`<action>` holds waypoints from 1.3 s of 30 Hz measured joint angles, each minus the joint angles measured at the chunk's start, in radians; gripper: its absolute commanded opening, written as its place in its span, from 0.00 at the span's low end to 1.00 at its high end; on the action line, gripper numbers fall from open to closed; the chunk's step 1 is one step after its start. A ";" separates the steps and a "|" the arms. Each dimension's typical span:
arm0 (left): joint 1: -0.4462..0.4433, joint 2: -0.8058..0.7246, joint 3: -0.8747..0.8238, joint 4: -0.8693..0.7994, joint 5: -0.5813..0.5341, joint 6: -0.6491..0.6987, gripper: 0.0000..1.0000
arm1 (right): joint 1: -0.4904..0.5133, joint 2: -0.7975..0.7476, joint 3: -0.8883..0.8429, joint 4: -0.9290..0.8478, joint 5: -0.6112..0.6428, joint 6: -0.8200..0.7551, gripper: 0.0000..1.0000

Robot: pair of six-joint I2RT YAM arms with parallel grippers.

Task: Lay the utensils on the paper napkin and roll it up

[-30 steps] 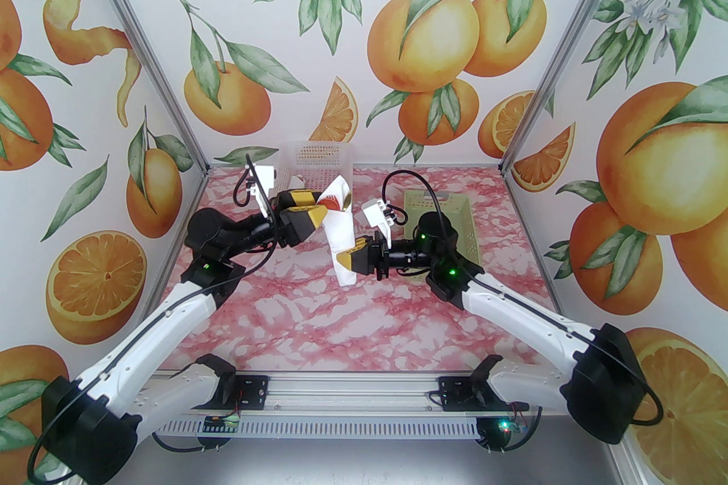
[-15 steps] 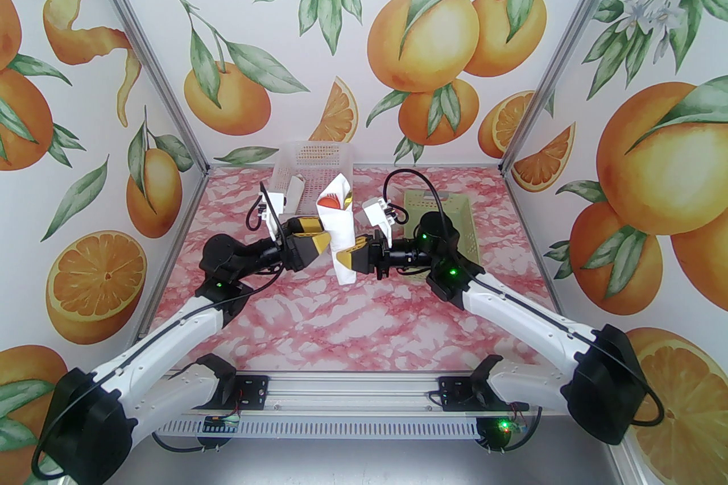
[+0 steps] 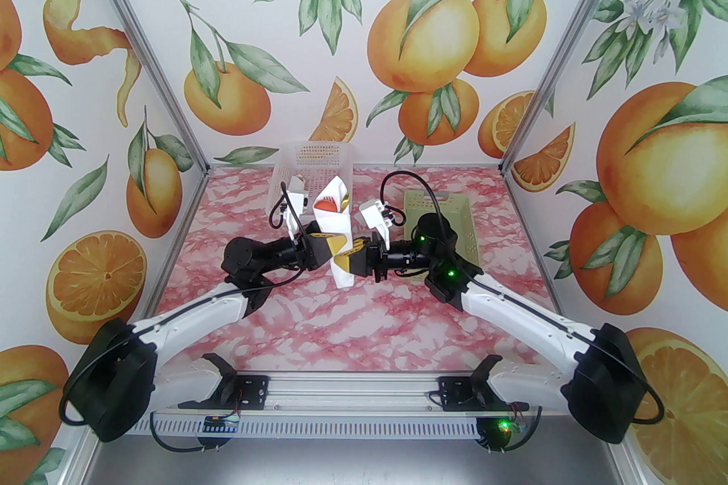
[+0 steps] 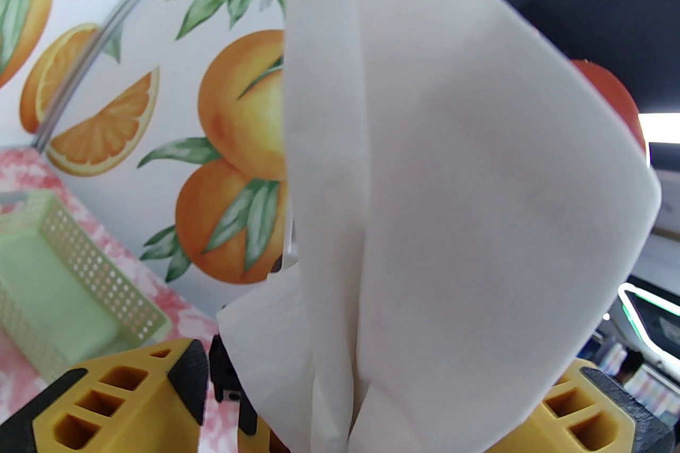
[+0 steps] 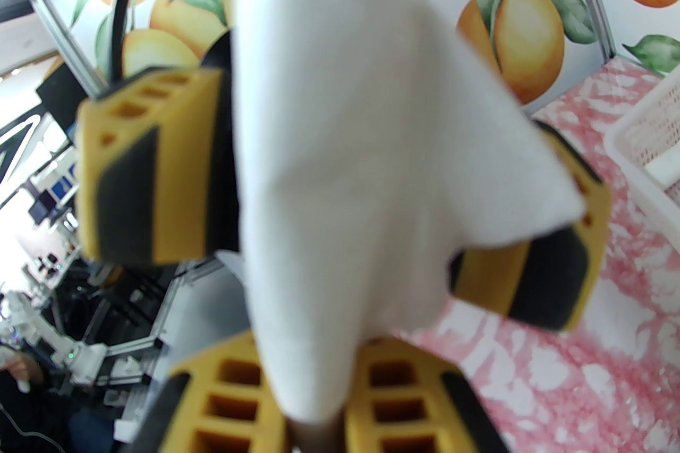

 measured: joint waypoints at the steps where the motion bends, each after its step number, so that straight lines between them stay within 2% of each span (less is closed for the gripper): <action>1: 0.000 0.010 0.003 0.014 0.003 -0.010 0.71 | 0.000 0.000 0.001 -0.001 0.000 -0.001 0.08; 5: 0.000 0.020 0.010 0.042 0.014 -0.023 0.64 | 0.000 0.000 0.002 -0.010 0.000 -0.005 0.08; 13: 0.000 0.003 0.025 0.023 0.029 -0.010 0.38 | 0.000 0.000 0.002 -0.016 0.005 -0.019 0.08; 21: 0.018 -0.105 0.025 -0.152 0.028 0.080 0.28 | 0.008 -0.010 0.008 -0.031 0.011 -0.040 0.09; 27: 0.029 -0.123 0.027 -0.206 0.028 0.115 0.18 | 0.011 -0.015 0.012 -0.048 0.019 -0.050 0.09; 33: 0.040 -0.125 0.031 -0.250 0.040 0.145 0.15 | 0.013 -0.026 0.013 -0.099 0.045 -0.068 0.10; 36: 0.041 -0.130 0.039 -0.284 0.047 0.166 0.12 | 0.013 -0.034 0.014 -0.126 0.056 -0.080 0.16; 39: 0.041 -0.137 0.051 -0.333 0.048 0.193 0.06 | 0.013 -0.036 0.017 -0.142 0.060 -0.096 0.29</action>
